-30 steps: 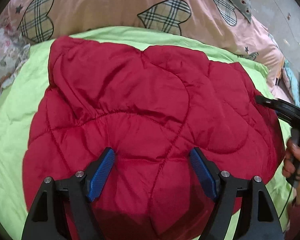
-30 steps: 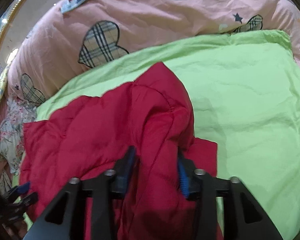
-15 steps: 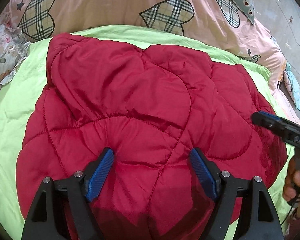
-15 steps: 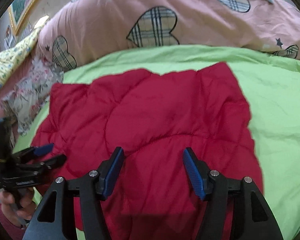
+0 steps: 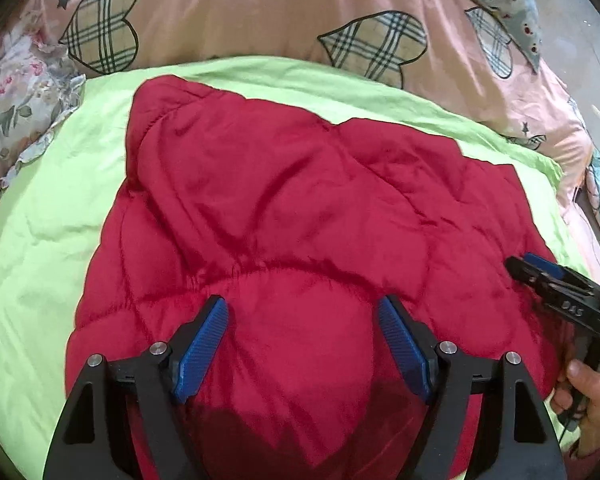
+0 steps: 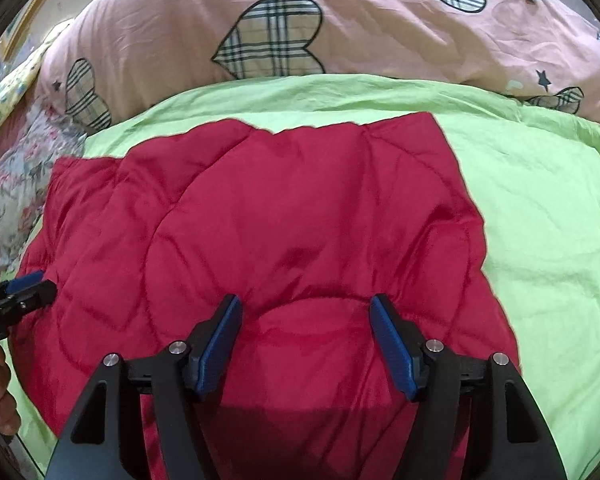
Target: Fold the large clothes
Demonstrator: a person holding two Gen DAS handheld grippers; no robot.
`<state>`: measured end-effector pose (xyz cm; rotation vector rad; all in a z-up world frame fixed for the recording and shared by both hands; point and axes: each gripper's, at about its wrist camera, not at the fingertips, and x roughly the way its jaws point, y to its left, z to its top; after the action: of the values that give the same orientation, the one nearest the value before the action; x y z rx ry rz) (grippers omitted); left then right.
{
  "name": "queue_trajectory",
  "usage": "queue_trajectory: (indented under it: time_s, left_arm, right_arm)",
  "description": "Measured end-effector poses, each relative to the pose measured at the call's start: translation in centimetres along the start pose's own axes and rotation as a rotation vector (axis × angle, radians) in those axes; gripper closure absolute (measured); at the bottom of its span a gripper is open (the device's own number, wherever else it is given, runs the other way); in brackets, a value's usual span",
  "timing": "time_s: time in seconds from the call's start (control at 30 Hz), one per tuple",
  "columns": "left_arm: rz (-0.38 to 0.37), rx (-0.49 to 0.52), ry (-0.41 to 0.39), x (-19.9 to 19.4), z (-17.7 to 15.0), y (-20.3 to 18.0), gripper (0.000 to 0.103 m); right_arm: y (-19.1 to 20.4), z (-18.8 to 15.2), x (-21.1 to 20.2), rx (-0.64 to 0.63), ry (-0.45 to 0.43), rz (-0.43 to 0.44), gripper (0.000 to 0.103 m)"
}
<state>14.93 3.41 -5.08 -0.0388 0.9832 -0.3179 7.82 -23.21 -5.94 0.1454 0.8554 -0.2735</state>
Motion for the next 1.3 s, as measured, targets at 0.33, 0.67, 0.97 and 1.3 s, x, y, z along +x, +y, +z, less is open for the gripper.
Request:
queue_trajectory:
  time_s: [0.33, 0.67, 0.97, 1.3]
  left_arm:
    - [0.009, -0.087, 0.059, 4.1, 2.9, 1.9, 0.023]
    - [0.029, -0.077, 0.069, 7.3, 4.1, 1.6, 0.023]
    - [-0.007, -0.076, 0.029, 3.3, 2.4, 2.0, 0.024]
    - [-0.073, -0.065, -0.012, -3.7, -3.6, 0.5, 0.024]
  right_arm:
    - [-3.4, 2.0, 2.4, 0.110, 0.038, -0.007, 0.036]
    - [-4.2, 1.5, 2.8, 0.172, 0.020, 0.000, 0.036]
    - [-4.3, 1.8, 2.9, 0.163, 0.019, -0.009, 0.036]
    - [-4.3, 1.7, 2.7, 0.166, 0.027, -0.013, 0.036]
